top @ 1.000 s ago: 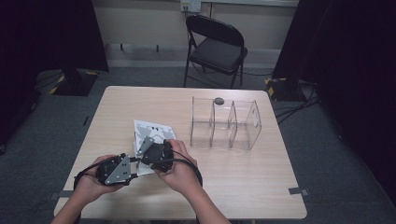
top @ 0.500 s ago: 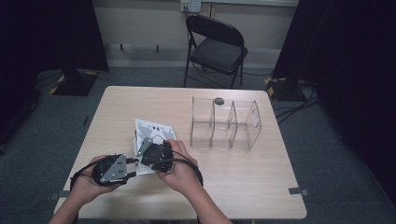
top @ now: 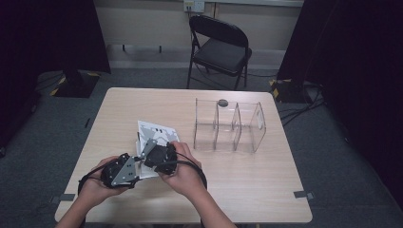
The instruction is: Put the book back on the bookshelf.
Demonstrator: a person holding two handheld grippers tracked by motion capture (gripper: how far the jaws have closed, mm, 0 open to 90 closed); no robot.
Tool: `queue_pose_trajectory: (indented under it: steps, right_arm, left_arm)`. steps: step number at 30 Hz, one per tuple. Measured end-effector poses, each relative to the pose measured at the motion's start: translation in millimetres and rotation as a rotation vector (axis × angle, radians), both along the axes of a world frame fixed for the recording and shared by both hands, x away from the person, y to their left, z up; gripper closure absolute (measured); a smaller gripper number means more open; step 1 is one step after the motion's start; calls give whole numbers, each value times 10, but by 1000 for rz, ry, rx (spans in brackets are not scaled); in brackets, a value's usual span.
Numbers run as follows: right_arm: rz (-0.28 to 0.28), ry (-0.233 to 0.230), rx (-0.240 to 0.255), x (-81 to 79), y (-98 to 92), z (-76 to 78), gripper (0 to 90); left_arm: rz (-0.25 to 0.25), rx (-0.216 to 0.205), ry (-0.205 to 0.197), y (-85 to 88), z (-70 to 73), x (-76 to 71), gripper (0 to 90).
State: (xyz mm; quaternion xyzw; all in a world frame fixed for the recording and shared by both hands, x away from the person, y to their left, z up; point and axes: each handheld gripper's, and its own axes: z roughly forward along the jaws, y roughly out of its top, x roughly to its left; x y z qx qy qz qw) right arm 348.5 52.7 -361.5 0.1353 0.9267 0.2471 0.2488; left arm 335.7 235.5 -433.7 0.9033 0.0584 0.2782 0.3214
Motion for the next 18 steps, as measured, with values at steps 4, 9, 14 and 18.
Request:
queue_pose_trajectory:
  steps: [4,9,14,18]
  right_arm:
    - [7,4,-4,1,-1,-6,595]
    - [23,0,-20,-2,10,-8,589]
    - [60,-1,-3,-16,27,40,548]
    - [86,12,39,-3,2,74,510]
  left_arm:
    - [-17,-2,-45,-10,0,-17,468]
    - [-38,25,-51,-53,12,-46,528]
    - [-6,-55,-19,17,127,-73,582]
    - [10,-84,13,34,162,-85,592]
